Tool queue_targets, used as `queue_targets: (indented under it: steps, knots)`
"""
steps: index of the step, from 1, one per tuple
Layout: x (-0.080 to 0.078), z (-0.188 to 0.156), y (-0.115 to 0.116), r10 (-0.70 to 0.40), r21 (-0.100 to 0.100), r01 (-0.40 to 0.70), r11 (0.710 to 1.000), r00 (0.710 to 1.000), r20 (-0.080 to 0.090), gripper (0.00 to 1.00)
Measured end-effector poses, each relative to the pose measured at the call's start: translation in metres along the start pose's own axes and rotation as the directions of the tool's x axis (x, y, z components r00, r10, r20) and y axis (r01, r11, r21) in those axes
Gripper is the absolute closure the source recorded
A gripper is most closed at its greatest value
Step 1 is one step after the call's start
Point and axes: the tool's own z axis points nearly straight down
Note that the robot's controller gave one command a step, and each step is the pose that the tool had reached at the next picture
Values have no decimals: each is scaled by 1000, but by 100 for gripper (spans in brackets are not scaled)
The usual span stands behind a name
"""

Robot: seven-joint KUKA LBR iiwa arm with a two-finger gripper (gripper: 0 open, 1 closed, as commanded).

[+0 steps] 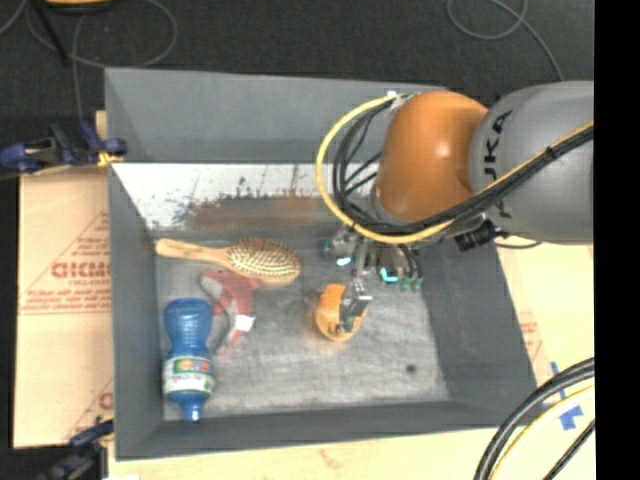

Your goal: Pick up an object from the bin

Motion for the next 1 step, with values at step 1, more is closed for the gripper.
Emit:
queue_targets:
  steps: [1]
  knots:
    - [-2, -4, 0, 0, 0, 0, 1000, 1000, 8, 0]
